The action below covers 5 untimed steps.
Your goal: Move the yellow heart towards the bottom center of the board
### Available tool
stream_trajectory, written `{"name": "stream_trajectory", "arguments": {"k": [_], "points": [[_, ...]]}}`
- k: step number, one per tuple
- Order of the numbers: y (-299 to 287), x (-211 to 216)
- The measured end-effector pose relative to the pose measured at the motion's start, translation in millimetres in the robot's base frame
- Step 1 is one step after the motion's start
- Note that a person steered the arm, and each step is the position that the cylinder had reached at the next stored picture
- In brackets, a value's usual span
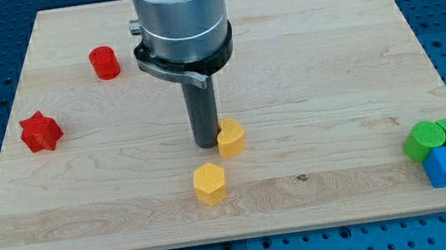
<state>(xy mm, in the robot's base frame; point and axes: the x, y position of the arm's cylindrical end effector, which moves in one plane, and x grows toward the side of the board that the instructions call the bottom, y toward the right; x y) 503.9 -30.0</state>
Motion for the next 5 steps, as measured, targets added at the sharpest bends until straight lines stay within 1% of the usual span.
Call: {"name": "stream_trajectory", "arguments": {"k": [1,3,4,5], "points": [[-14,-8],[-6,-28],[20,-23],[44,-4]]}}
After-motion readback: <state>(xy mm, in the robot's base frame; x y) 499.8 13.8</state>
